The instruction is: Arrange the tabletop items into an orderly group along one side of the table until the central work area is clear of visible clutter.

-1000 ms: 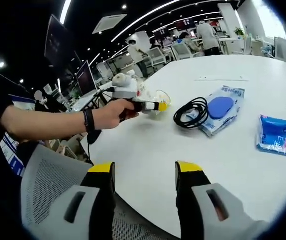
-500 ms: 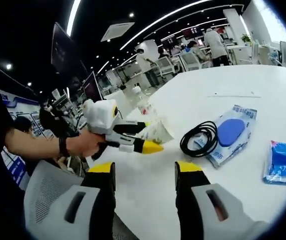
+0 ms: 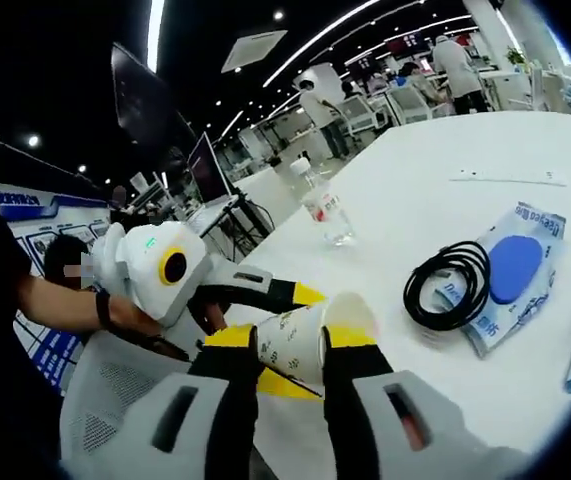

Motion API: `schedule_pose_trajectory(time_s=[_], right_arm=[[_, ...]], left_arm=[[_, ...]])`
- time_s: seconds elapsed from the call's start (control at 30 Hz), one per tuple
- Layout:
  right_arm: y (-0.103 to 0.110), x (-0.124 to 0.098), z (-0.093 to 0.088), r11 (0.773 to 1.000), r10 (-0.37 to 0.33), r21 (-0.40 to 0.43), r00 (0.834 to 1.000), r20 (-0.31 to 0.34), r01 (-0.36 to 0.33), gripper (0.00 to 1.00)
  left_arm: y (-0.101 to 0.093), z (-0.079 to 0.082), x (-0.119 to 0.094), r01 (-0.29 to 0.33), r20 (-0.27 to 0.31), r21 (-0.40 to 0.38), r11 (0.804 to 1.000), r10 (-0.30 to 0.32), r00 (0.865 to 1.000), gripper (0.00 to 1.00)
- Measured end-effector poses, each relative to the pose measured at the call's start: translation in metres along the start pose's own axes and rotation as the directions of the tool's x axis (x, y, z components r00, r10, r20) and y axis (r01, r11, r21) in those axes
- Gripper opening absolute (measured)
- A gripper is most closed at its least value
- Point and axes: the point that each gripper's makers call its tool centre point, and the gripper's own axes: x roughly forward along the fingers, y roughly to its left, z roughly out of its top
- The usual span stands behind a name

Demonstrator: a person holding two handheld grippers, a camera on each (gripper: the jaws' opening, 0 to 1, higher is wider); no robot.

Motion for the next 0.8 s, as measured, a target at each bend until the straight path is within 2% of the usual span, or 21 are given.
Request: schedule_pose_trajectory(time_s=[0.07,0.13,0.23,0.3,0.43,0.5,0.63,0.7,0.8], right_arm=[[0.003,-0.001,0.004,0.999,0.013,0.032,1.0,0.019,-0.013,0.05],[0.006,0.0,0.006,0.999,0.022,0.037,1.0,0.022,-0.023,0.01],[0.013,0.003,0.004,1.0,0.018,-0.005,1.0,0.003,-0.018,0.01],[0.012,0.004,0.002,0.998,-0.015,-0.057,1.0,-0.014,0.014,0.01],[0.023,0.009,0.001,0.989,-0.033,-0.144,0.999,-0.03,0.028,0.01],[0.025,0.012,-0.001,0.975,-0.059,-0.217,0.997,-0.053,0.046,0.01],[0.029,0.016,-0.005,0.953,-0.091,-0.298,0.992,-0.085,0.062,0.02],[0.032,0.018,-0.006,0.943,-0.098,-0.328,0.99,-0.098,0.061,0.03],[0.035,0.019,-0.007,0.95,-0.078,-0.309,0.992,-0.096,0.045,0.05]], left_arm=[[0.0,-0.001,0.0,0.0,0.006,-0.009,1.0,0.0,1.0,0.42],[0.0,-0.002,0.0,-0.01,0.004,-0.015,1.0,0.01,1.0,0.42],[0.0,-0.003,0.002,-0.03,-0.002,-0.015,0.999,0.03,1.0,0.42],[0.0,-0.004,0.003,-0.047,-0.016,-0.036,0.998,0.047,0.999,0.42],[0.003,-0.001,0.003,-0.096,-0.006,-0.038,0.995,0.096,0.995,0.45],[0.005,-0.001,0.005,-0.128,-0.017,-0.01,0.992,0.127,0.992,0.45],[0.007,-0.002,0.007,-0.166,-0.032,0.021,0.986,0.166,0.986,0.45],[0.005,-0.003,0.008,-0.161,-0.044,0.041,0.986,0.163,0.986,0.45],[0.006,-0.003,0.008,-0.161,-0.034,0.05,0.986,0.163,0.986,0.45]])
